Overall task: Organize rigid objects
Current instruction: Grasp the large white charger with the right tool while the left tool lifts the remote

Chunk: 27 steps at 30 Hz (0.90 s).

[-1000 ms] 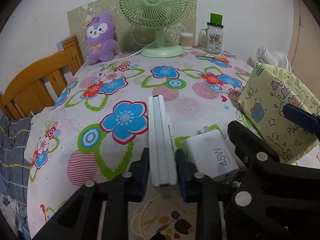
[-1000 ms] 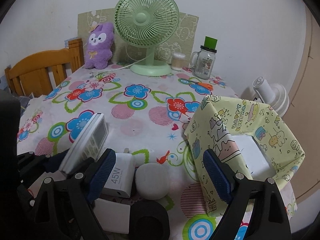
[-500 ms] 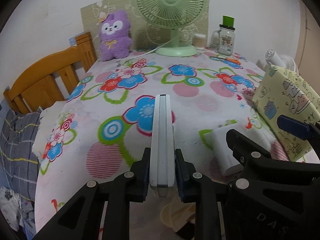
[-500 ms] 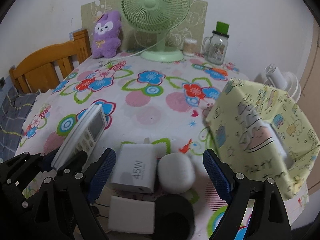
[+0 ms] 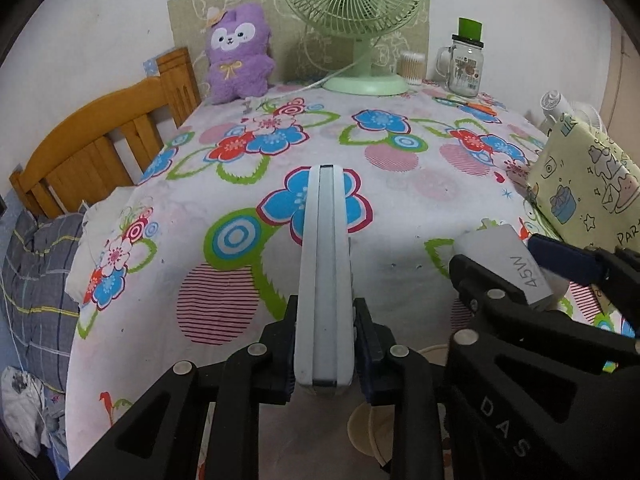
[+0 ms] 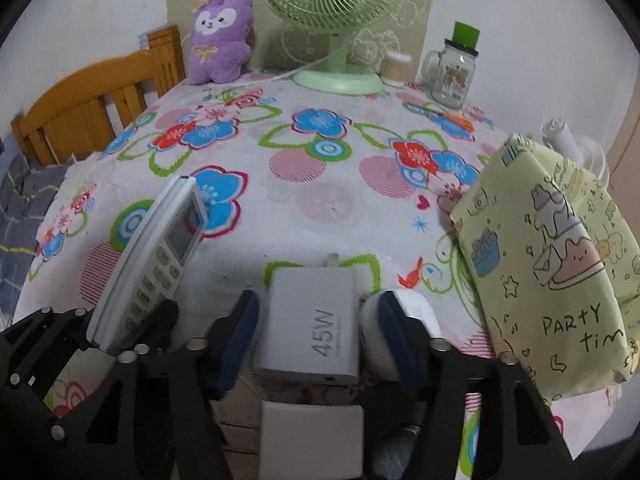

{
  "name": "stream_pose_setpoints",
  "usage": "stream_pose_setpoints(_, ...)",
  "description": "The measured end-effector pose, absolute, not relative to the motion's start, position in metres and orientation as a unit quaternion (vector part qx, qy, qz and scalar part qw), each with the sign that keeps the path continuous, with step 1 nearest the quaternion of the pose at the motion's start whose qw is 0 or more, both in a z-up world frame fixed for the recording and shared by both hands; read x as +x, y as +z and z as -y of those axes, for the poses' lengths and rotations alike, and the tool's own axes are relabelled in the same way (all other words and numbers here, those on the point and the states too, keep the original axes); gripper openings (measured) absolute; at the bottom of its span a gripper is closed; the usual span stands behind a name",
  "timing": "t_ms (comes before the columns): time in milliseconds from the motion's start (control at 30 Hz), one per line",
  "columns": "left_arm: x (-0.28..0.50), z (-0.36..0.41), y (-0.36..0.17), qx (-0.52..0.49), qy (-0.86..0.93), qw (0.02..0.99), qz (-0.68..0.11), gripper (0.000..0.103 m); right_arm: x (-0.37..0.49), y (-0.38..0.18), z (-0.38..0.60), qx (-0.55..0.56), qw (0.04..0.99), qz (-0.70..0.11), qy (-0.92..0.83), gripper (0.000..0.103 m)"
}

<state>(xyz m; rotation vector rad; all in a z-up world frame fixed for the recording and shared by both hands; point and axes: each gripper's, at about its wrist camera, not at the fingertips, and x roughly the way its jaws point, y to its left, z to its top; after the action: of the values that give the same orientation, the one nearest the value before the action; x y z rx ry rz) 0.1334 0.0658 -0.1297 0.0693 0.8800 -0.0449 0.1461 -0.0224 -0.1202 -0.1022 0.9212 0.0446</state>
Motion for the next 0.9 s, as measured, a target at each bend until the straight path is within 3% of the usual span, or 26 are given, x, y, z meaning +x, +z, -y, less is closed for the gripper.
stream_pose_setpoints(233, 0.138, -0.065, -0.129, 0.018, -0.028, 0.904, -0.426, 0.021, 0.152, -0.12, 0.028, -0.023, 0.891, -0.452, 0.029, 0.05)
stream_pose_setpoints(900, 0.113, -0.045, -0.097, 0.029, -0.026, 0.916, -0.4, 0.021, 0.123, -0.089, 0.048, -0.003, 0.905, -0.425, 0.033, 0.05)
